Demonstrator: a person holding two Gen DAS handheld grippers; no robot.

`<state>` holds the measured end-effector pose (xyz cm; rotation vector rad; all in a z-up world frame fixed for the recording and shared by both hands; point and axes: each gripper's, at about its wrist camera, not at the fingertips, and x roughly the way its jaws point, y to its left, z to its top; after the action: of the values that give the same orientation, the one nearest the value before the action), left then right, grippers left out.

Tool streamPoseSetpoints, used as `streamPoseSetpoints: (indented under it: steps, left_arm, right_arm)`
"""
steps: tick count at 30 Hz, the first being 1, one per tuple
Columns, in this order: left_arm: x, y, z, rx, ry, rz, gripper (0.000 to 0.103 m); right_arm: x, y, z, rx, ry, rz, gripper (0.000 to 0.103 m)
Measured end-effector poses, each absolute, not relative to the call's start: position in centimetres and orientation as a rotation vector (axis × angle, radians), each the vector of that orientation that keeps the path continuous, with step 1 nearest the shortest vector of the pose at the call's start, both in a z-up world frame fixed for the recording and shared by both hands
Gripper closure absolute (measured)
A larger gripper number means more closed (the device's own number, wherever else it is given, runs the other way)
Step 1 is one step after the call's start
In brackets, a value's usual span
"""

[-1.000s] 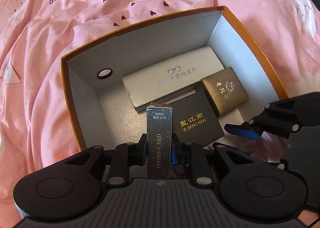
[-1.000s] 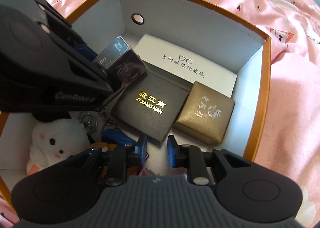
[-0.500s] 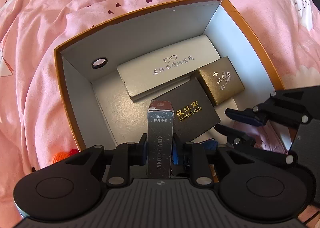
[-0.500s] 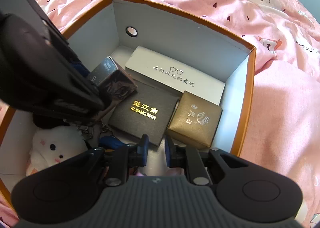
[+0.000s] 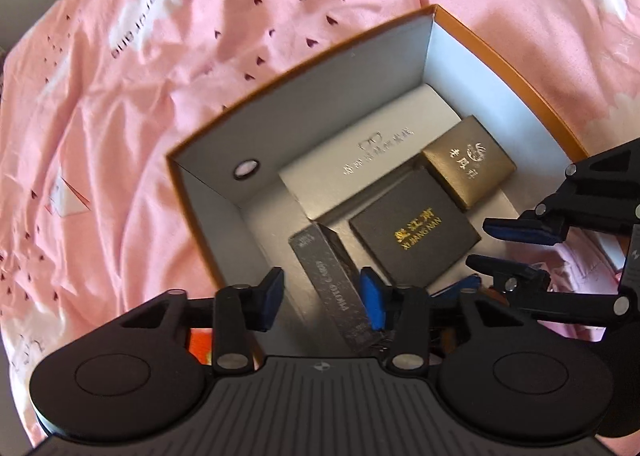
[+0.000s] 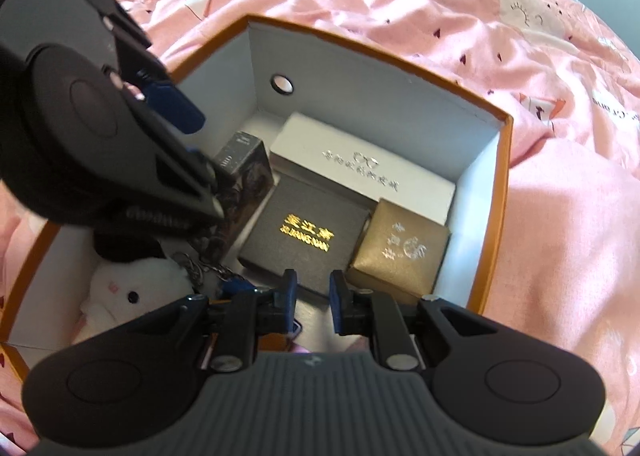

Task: Organize objects
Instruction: 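Open the left gripper and lift both grippers out of the box, then grasp the orange crocheted fruit with the right gripper while the left grasps the yellow tape measure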

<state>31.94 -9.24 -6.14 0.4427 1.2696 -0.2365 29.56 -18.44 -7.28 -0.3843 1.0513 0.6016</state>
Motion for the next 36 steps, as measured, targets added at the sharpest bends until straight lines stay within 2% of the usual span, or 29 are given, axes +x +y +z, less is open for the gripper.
streamPoseSetpoints:
  steps: [5,14,17,22,32,36]
  left_arm:
    - [31.8,-7.5,-4.9,0.448,1.201,-0.241,0.069]
    - [30.6,-2.2,-1.6,0.217,1.047,-0.249,0.069]
    - [30.7,-0.4,-1.8,0.182,1.033,-0.218,0.069]
    - [30.6,2.7,-2.6,0.13,1.03,-0.164,0.069]
    - [29.7,4.8,-4.6,0.125,1.04,-0.144,0.069]
    - [29.6,4.6,-5.1,0.155,1.047,-0.159,0.069]
  right_arm:
    - [29.4,-17.1,-6.5,-0.356,1.024,0.648,0.086]
    - [29.7,-14.4,-6.4,-0.301,0.992,0.724,0.086]
    - [30.2,-13.2,-6.8,-0.281,1.007,0.74,0.086]
    - [30.5,-11.7,-7.4,-0.276,1.011,0.756,0.094]
    - [31.1,-8.6,-8.5,-0.312,1.021,0.778,0.094]
    - [31.6,-8.6,-10.1,-0.342,1.095,0.703,0.094]
